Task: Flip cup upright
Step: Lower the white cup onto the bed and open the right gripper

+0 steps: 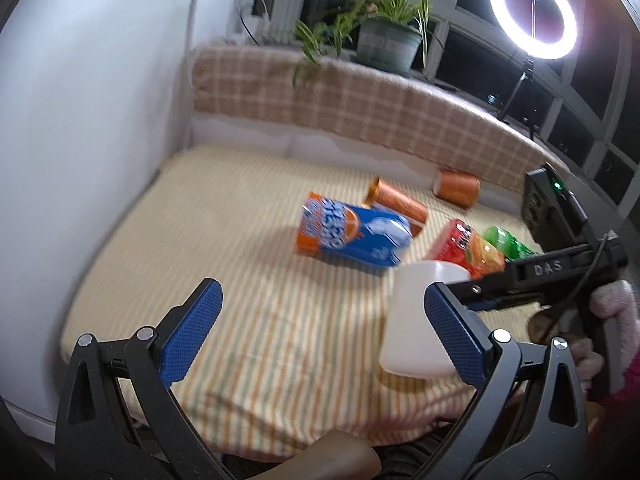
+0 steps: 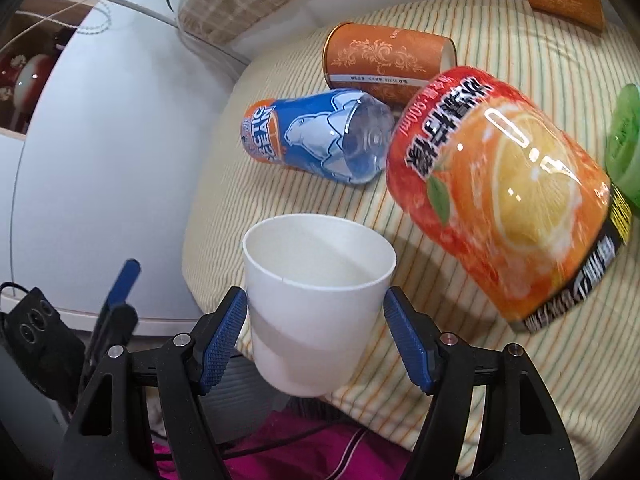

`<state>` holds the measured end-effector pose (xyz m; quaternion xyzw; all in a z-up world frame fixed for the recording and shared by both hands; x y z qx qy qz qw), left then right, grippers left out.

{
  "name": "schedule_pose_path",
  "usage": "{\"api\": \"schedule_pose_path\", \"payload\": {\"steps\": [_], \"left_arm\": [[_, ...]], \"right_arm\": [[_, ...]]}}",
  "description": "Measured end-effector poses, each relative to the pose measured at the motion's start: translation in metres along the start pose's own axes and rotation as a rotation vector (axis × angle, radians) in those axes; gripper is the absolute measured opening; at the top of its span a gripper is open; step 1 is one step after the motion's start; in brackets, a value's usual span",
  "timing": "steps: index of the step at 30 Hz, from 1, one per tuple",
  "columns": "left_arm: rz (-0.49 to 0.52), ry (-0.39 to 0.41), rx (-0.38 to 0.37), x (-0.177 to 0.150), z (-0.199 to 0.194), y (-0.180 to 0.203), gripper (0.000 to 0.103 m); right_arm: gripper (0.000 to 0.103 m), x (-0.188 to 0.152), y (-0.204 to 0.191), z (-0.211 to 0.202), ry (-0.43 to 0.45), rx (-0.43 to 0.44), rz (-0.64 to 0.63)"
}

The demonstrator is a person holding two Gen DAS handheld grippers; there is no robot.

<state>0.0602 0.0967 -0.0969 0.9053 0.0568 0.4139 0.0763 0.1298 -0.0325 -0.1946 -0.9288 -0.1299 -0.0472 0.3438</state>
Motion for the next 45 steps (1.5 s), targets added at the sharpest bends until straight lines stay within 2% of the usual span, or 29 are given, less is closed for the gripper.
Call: {"api": "schedule_pose_path", "payload": {"steps": [2, 8, 10, 13, 18, 22, 27, 35, 38, 39, 45], "left_arm": [[-0.011, -0.029, -0.036, -0.002, 0.006, 0.003, 0.102], [-0.026, -0.134, -0.151, -0.005, 0.025, 0.016, 0.102], [-0.041, -0.179, -0.208, -0.005, 0.035, 0.022, 0.102], [-0.074, -0.262, -0.275, -0.004, 0.055, 0.028, 0.095], [-0.132, -0.403, -0.368, -0.007, 0.090, 0.039, 0.095], [-0.138, -0.465, -0.385, -0.011, 0.107, 0.047, 0.091], [-0.148, -0.508, -0.394, -0.013, 0.120, 0.054, 0.090], [-0.160, -0.559, -0.403, -0.014, 0.138, 0.060, 0.085], [-0.167, -0.584, -0.430, -0.017, 0.142, 0.065, 0.076], [-0.167, -0.589, -0.439, -0.018, 0.143, 0.067, 0.076], [-0.124, -0.561, -0.423, -0.017, 0.137, 0.071, 0.076]], "right_arm": [[0.071, 0.001, 0.001, 0.001, 0.007, -0.003, -0.008], [0.071, 0.004, 0.003, -0.014, 0.055, 0.066, 0.000], [0.071, -0.002, 0.001, -0.026, 0.086, 0.072, -0.027], [0.071, -0.014, 0.002, -0.041, 0.143, 0.078, -0.042], [0.071, -0.036, 0.011, -0.079, 0.257, 0.040, -0.062], [0.071, -0.056, 0.025, -0.106, 0.338, -0.013, -0.057], [0.071, -0.070, 0.038, -0.121, 0.401, -0.047, -0.015], [0.071, -0.085, 0.067, -0.129, 0.427, -0.066, 0.071], [0.071, -0.087, 0.072, -0.132, 0.435, -0.067, 0.085], [0.071, -0.086, 0.073, -0.133, 0.439, -0.070, 0.085], [0.071, -0.088, 0.074, -0.136, 0.447, -0.083, 0.078]]}}
Point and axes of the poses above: each gripper's, at about its wrist camera, not at the fingertips, and z roughly the way its jaws point, y to its right, x to its top, the point moved 9 cm from there along z, roughly the way its jaws point, and after that the axes turned 3 degrees about z, right-handed, at the moved point
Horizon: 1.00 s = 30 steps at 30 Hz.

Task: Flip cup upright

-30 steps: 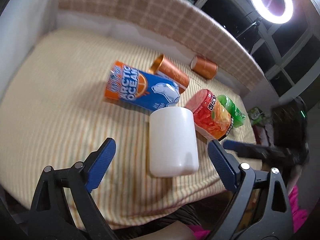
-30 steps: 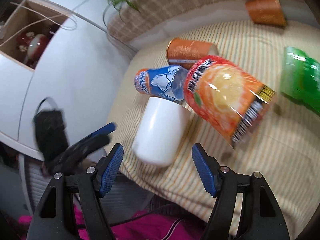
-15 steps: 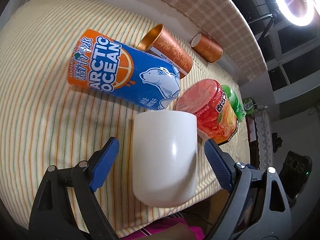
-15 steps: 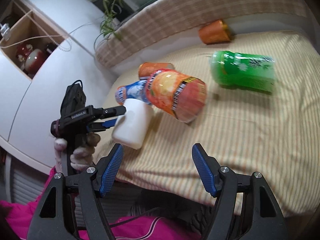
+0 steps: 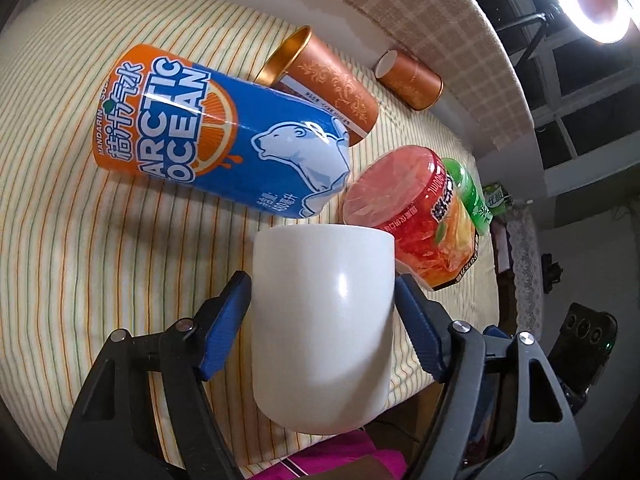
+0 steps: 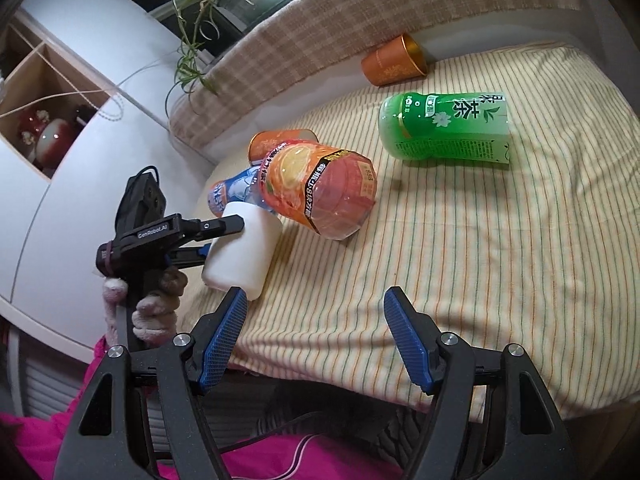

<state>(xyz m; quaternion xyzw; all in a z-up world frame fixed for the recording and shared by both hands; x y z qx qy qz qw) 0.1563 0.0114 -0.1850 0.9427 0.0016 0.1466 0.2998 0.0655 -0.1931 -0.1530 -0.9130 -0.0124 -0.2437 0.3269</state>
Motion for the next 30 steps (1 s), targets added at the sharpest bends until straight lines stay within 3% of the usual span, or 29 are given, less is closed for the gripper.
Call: {"api": "schedule_pose_path", "payload": {"steps": [5, 17, 30], "left_arm": [[0.043, 0.039, 0.035, -0.005, -0.009, 0.008, 0.076], [0.259, 0.182, 0.131, -0.024, -0.032, 0.058, 0.074], [0.504, 0.335, 0.322, -0.040, -0.034, 0.101, 0.074]], "right_arm": [[0.071, 0.000, 0.005, 0.000, 0.000, -0.001, 0.019], [0.071, -0.002, 0.010, -0.001, 0.005, -0.021, 0.029], [0.071, 0.000, 0.014, -0.004, 0.025, -0.034, 0.032]]}}
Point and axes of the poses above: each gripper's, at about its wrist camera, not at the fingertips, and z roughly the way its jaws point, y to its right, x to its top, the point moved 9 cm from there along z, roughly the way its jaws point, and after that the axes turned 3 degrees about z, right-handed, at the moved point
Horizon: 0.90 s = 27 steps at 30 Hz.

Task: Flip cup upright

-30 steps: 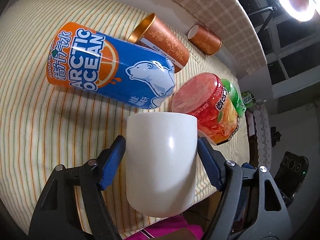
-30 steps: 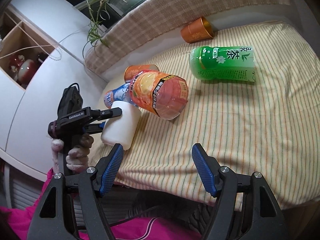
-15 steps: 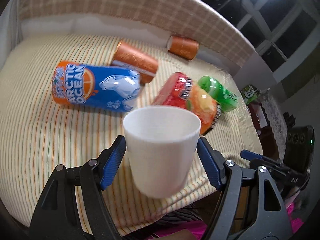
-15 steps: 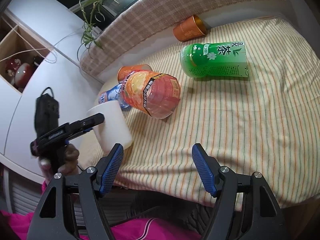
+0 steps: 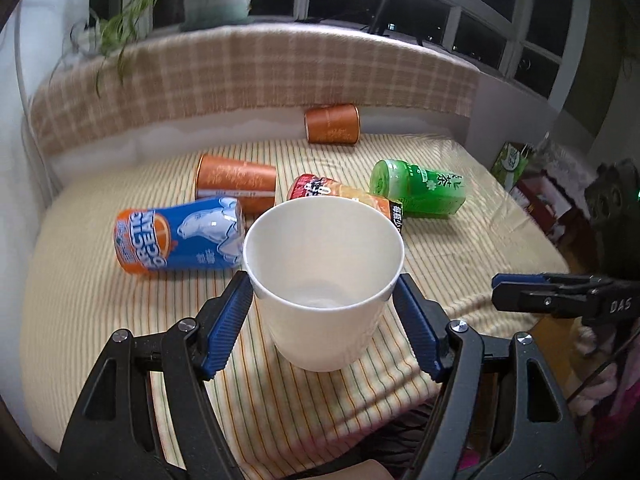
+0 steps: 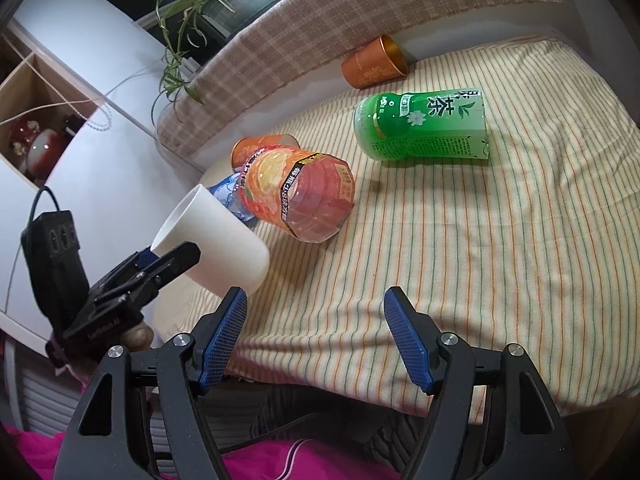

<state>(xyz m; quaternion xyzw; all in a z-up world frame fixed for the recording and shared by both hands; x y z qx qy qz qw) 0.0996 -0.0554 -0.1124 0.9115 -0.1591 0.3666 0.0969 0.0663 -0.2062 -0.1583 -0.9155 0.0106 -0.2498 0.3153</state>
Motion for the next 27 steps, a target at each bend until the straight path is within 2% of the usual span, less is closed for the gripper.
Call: {"api": "schedule_pose_path", "payload": {"steps": [4, 10, 22, 27], "left_arm": [[0.040, 0.022, 0.036, -0.001, 0.002, 0.005, 0.074], [0.047, 0.042, 0.059, 0.002, 0.009, 0.009, 0.074], [0.029, 0.067, 0.069, 0.001, 0.019, 0.008, 0.074], [0.017, 0.067, 0.063, -0.001, 0.024, 0.006, 0.074]], "right_arm": [[0.071, 0.001, 0.001, -0.003, 0.022, -0.027, -0.017], [0.071, 0.004, 0.003, -0.012, 0.074, -0.103, -0.058], [0.071, 0.012, 0.000, -0.022, 0.195, -0.284, -0.184], [0.071, 0.014, 0.000, -0.023, 0.202, -0.299, -0.197]]}}
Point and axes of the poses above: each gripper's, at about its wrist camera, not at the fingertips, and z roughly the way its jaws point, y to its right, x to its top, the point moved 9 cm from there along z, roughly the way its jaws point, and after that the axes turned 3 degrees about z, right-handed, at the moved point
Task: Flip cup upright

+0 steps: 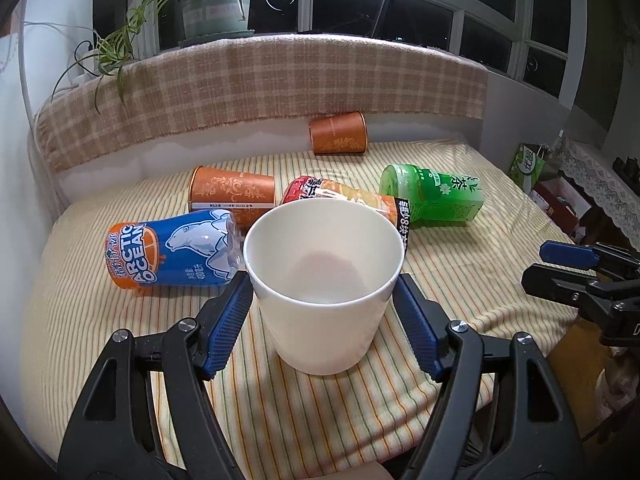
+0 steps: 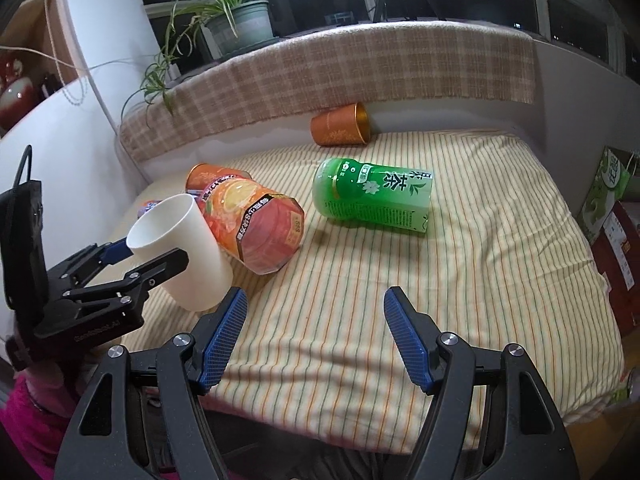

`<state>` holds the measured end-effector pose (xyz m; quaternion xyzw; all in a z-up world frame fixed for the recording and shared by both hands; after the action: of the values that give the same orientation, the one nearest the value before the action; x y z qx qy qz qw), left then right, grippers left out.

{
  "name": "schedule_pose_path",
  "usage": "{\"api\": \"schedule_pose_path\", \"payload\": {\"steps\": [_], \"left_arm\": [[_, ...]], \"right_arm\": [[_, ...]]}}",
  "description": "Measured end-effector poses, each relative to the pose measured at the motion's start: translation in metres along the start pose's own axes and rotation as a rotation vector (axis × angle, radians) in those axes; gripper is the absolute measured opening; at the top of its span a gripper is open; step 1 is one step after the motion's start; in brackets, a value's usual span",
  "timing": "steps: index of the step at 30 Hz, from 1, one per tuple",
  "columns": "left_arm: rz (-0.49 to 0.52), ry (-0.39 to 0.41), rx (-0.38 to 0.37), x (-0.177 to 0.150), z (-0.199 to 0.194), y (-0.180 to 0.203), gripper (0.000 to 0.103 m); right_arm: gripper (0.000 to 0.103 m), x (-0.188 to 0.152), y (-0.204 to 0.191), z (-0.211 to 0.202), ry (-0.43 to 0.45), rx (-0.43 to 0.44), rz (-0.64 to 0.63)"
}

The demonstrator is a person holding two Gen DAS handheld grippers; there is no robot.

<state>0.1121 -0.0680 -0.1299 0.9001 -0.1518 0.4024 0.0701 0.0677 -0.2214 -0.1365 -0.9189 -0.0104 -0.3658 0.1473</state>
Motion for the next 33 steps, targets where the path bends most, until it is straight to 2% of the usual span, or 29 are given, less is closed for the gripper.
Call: {"api": "schedule_pose_path", "payload": {"steps": [22, 29, 33], "left_arm": [[0.013, -0.024, -0.014, -0.008, 0.007, 0.003, 0.075], [0.000, -0.027, -0.037, -0.009, 0.000, 0.001, 0.089], [0.001, -0.019, -0.037, -0.011, -0.011, -0.001, 0.092]], "right_arm": [[0.071, -0.004, 0.000, 0.001, -0.009, -0.006, -0.001], [0.071, -0.003, -0.002, 0.002, -0.008, 0.001, -0.003], [0.071, -0.002, -0.007, -0.002, 0.007, -0.001, -0.015]]}}
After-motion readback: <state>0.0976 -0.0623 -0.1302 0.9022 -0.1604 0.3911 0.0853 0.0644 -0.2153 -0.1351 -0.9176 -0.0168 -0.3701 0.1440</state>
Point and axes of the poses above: each gripper's, at about its wrist camera, not at the fingertips, and z roughly the way its jaws point, y to its right, x to its top, the point moved 9 cm from there along z, roughly the way its jaws point, and after that the axes turned 3 degrees about z, right-handed, at the moved point
